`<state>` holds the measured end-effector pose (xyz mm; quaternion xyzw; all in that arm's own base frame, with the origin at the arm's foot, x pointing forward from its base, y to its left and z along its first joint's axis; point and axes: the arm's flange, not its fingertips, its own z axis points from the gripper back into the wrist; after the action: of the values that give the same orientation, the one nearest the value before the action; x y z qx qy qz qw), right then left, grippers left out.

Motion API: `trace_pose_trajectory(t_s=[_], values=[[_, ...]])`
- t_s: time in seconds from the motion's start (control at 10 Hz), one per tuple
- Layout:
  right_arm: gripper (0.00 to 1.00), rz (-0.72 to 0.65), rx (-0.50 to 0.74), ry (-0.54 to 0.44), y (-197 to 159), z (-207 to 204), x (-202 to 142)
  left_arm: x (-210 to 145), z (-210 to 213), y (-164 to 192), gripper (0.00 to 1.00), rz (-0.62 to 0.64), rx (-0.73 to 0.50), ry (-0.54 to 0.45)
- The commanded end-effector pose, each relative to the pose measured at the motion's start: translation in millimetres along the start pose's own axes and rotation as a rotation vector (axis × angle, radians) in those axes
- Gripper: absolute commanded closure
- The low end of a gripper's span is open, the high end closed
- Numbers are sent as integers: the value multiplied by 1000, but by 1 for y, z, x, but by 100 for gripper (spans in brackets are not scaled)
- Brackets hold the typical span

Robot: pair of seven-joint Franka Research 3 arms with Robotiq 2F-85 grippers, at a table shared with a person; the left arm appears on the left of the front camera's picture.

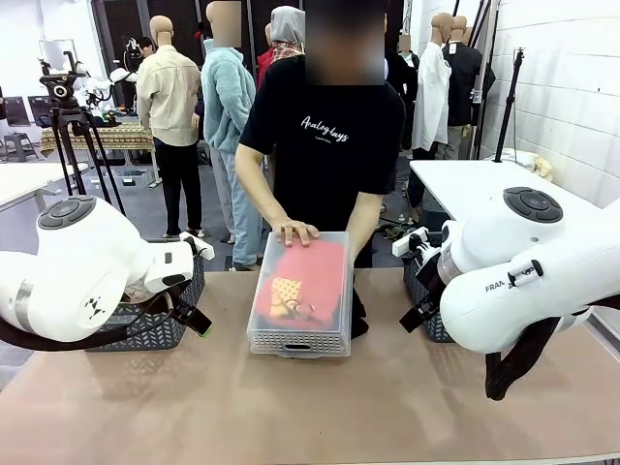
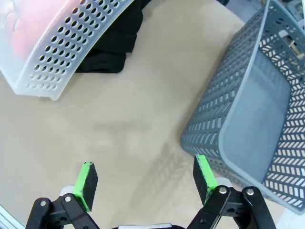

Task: Sort the tops and bottoms.
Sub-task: Lift clothes from the center of the table with your left hand.

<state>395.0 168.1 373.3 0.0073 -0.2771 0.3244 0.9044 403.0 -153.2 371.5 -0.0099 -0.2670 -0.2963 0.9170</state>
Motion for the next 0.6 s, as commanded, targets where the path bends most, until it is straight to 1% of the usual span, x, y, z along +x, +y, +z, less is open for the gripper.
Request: trace_pose_trajectory(t_s=[0.0, 0.5], values=[[0, -4, 1, 0, 0, 0, 0, 0, 0, 2, 0, 4, 0, 0], [0, -4, 1, 0, 0, 0, 0, 0, 0, 2, 0, 4, 0, 0]])
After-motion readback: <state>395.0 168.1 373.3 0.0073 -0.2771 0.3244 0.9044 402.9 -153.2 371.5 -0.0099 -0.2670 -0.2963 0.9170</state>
